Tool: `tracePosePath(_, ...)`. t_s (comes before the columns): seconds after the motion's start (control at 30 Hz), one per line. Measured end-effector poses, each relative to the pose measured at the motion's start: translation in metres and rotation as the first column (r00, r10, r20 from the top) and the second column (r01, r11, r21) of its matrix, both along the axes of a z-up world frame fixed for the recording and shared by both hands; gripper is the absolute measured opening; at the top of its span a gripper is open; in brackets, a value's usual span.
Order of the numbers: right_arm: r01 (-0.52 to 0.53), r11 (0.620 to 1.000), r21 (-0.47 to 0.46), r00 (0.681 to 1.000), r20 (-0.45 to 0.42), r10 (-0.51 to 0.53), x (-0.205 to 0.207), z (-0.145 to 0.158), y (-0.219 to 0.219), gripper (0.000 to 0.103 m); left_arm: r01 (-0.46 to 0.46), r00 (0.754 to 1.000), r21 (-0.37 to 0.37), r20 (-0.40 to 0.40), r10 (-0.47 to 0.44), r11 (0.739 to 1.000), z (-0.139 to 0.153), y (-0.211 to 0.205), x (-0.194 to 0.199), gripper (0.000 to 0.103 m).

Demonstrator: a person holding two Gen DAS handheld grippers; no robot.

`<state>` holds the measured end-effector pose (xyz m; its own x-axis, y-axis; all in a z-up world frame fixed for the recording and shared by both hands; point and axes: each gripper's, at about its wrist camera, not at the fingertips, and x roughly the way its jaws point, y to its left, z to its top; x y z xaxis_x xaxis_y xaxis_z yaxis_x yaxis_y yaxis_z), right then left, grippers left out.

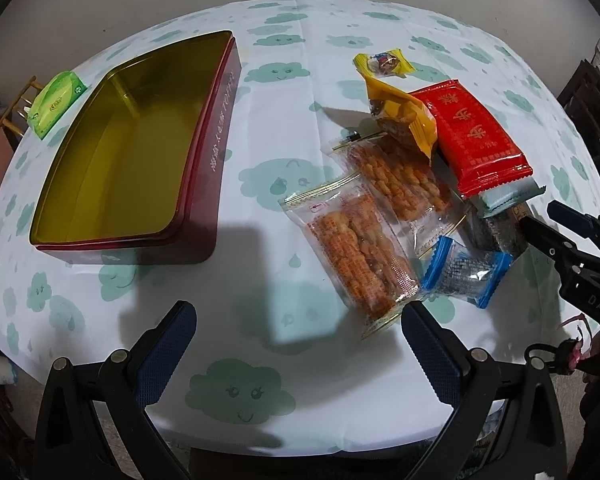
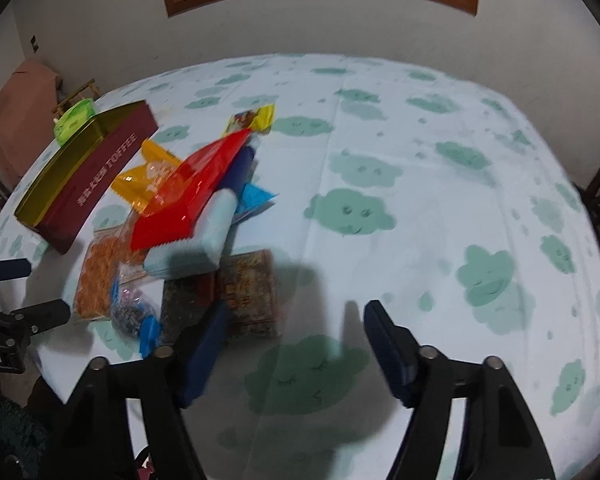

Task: Organize snacks
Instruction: 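Grasp the pink-and-white wrapped pastry with the right gripper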

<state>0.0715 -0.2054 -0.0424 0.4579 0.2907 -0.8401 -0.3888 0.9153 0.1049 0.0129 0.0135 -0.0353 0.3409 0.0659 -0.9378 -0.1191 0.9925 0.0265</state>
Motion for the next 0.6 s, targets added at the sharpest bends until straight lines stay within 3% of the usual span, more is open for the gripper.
tracePosePath(0.33,-0.061,0.998,-0.025,0.998,-0.006,0.061,-0.002,-0.006,0.018,0.068,0.003,1.000,-0.005,-0.005,-0.003,1.000,-0.002,0.000,0.004,0.101)
tracePosePath(0.47,-0.058,0.998,-0.036,0.998,-0.003,0.058,0.001,-0.011,0.025,0.047,-0.001,1.000,-0.007,-0.004,0.001,1.000,-0.003,0.001,0.004,0.101)
tracePosePath(0.6,-0.062,0.996,-0.063,0.998,0.009,0.063,0.003,-0.012,0.032,0.047,-0.005,1.000,-0.015,-0.005,0.005,1.000,-0.004,0.002,0.004,0.098)
